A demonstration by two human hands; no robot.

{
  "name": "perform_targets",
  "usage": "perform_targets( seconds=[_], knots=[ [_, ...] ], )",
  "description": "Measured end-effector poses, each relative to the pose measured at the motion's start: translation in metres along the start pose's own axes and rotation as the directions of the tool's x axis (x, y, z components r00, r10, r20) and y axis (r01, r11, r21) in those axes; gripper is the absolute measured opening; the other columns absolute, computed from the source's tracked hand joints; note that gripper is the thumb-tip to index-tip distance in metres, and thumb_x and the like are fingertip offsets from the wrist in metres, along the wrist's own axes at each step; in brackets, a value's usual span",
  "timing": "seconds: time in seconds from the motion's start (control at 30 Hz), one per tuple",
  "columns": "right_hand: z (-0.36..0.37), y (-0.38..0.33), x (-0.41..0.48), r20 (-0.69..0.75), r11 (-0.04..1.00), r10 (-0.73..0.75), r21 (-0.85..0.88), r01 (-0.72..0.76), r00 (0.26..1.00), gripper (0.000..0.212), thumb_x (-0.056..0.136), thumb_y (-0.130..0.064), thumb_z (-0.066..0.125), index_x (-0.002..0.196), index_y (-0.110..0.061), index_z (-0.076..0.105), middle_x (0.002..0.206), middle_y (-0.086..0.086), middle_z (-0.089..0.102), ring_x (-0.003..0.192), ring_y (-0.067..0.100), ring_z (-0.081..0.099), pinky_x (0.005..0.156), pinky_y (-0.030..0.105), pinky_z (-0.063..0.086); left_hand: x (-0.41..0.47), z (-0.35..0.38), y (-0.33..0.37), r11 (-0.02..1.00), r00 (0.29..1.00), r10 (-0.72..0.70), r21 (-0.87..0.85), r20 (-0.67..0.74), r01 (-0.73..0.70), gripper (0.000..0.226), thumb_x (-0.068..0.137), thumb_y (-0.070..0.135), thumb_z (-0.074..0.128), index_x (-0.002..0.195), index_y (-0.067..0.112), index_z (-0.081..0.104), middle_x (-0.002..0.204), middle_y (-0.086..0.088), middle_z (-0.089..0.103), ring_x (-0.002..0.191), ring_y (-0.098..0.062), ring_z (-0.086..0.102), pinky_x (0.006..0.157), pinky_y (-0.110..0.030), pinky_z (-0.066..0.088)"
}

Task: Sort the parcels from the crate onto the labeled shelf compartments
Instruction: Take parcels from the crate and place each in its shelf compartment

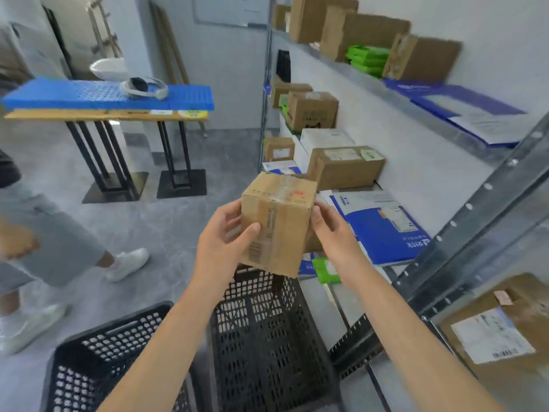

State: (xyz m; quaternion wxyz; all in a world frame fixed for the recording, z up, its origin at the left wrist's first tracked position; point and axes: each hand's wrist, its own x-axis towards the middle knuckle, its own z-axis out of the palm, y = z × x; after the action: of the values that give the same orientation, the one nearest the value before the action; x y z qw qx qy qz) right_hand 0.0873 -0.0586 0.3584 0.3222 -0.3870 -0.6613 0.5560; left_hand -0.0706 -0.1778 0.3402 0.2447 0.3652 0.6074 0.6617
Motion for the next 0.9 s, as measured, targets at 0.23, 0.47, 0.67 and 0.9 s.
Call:
perform_targets(
  seconds=[0.23, 0.47, 0.67, 0.9],
  knots=[
    [0.001, -0.014, -0.002, -0.031, 0.995, -0.096, 0.021, 0.097, 0.995, 0.039, 0.095, -0.047, 0.055, 0.131, -0.033, 0.058, 0.118, -0.012, 0.066, 0.104, -0.001, 0.062, 0.076, 0.014, 0.05, 0.008, -0.002, 0.018, 0.989, 0.986, 0.109, -0.083, -0.126, -0.12, 0.028, 0.089, 0.01, 0.07, 0.113, 0.021, 0.059, 0.118, 0.002, 0.067, 0.111, -0.013, 0.065, 0.099, -0.035, 0.052],
    [0.011, -0.02, 0.002, -0.017, 0.994, -0.103, 0.044, 0.104, 0.995, 0.022, 0.104, -0.023, 0.048, 0.111, -0.031, 0.067, 0.102, -0.005, 0.073, 0.096, 0.011, 0.071, 0.077, 0.035, 0.059, 0.006, -0.015, 0.014, 0.998, 0.996, -0.009, -0.055, -0.088, 0.004, 0.042, 0.084, 0.043, 0.065, 0.119, 0.02, 0.061, 0.121, 0.007, 0.067, 0.115, -0.005, 0.062, 0.101, -0.035, 0.051],
    [0.019, -0.025, 0.009, 0.157, 1.0, -0.011, 0.031, 0.006, 0.987, 0.046, 0.086, -0.06, 0.058, 0.122, -0.032, 0.063, 0.109, -0.011, 0.073, 0.105, 0.012, 0.069, 0.093, 0.041, 0.054, -0.001, -0.021, 0.023, 0.986, 0.991, -0.107, -0.12, 0.077, 0.116, 0.067, 0.071, 0.049, 0.071, 0.129, 0.021, 0.05, 0.123, 0.007, 0.066, 0.11, -0.005, 0.065, 0.091, -0.028, 0.054],
    [0.035, -0.033, 0.008, 0.237, 0.997, -0.019, 0.071, 0.002, 0.971, 0.046, 0.083, -0.057, 0.062, 0.122, -0.033, 0.062, 0.112, -0.007, 0.073, 0.105, 0.017, 0.07, 0.096, 0.05, 0.054, 0.005, -0.036, 0.029, 0.999, 0.999, -0.02, -0.041, 0.042, 0.022, 0.049, 0.074, 0.044, 0.071, 0.118, 0.027, 0.06, 0.109, 0.012, 0.072, 0.1, -0.004, 0.068, 0.072, -0.015, 0.055]
  ],
)
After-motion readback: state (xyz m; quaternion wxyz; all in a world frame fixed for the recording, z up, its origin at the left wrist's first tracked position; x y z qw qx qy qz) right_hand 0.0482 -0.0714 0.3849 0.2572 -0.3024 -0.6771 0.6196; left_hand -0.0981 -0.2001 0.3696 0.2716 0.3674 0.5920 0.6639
